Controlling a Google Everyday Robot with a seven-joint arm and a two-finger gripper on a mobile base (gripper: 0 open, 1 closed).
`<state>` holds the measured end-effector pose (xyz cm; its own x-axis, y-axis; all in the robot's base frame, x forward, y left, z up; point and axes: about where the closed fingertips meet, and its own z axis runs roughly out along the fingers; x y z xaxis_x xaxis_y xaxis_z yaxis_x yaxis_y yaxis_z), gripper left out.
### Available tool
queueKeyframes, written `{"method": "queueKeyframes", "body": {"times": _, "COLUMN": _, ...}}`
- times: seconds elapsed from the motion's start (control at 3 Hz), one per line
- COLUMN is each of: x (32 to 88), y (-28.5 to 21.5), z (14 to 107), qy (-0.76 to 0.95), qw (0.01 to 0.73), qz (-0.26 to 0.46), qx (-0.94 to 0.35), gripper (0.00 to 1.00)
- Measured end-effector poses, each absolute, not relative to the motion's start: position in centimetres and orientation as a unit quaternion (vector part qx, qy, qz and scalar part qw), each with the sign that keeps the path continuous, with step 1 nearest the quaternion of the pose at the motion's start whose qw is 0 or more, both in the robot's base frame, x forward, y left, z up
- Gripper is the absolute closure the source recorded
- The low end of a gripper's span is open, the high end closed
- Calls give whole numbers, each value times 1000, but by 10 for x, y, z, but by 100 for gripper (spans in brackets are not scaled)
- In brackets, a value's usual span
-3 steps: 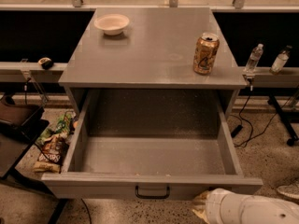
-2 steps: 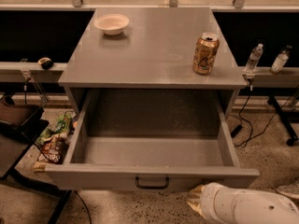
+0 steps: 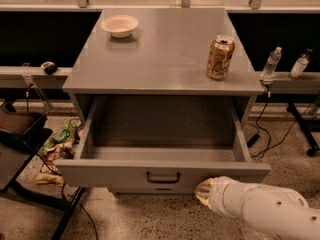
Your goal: Close top drawer
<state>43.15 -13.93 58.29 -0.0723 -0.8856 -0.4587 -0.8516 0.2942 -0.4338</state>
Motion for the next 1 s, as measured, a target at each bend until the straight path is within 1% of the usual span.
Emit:
{"method": "queueKeyframes", "body": {"times": 0.67, "x": 490, "y": -134, "z": 593, "qy": 717, "qw": 361, "qz": -41, "qx": -594, "gripper": 100}}
{"method": "queueKeyframes", "body": {"times": 1.0, "x": 521, "y": -130, "z": 589, "qy": 719, "qw": 360, "qz": -39, "qx": -594, "gripper": 100}}
